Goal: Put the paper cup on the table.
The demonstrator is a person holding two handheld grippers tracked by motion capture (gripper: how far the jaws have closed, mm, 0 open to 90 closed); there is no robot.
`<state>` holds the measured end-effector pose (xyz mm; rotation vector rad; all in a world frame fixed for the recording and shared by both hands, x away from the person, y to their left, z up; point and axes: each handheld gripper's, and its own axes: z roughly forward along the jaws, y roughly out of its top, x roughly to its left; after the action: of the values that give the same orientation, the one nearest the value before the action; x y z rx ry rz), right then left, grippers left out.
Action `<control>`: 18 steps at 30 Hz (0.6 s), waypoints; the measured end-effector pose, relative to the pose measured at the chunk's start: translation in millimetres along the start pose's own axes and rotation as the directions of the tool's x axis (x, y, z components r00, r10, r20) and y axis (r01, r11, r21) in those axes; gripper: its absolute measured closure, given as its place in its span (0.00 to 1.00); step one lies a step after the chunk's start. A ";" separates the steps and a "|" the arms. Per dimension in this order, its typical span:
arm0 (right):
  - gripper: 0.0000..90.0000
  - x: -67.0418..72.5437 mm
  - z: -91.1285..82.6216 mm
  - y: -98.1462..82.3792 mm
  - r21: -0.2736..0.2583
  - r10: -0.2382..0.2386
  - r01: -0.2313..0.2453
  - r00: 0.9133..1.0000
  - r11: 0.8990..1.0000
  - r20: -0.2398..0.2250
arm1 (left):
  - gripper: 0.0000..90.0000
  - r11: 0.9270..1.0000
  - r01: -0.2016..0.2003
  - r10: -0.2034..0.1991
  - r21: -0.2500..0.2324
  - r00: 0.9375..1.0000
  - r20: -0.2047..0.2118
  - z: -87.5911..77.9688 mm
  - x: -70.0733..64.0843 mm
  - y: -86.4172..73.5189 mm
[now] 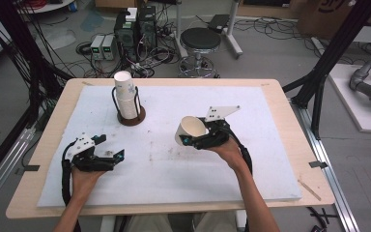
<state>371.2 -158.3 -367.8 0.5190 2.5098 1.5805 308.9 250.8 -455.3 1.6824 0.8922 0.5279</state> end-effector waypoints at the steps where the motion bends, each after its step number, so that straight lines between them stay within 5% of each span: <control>1: 0.36 -0.4 4.0 3.2 0.021 -0.014 0.013 1.000 1.000 0.014 | 0.02 1.000 0.000 0.000 0.000 1.000 0.000 -0.1 0.0 0.0; 18: 0.36 -11.5 33.5 1.7 0.137 0.009 -0.018 0.998 0.990 0.065 | 0.02 1.000 -0.004 0.004 0.002 1.000 0.000 0.2 0.0 0.1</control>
<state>392.0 -133.2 -381.9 0.5947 2.5841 1.3778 309.2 250.6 -455.3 1.6868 0.8895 0.5296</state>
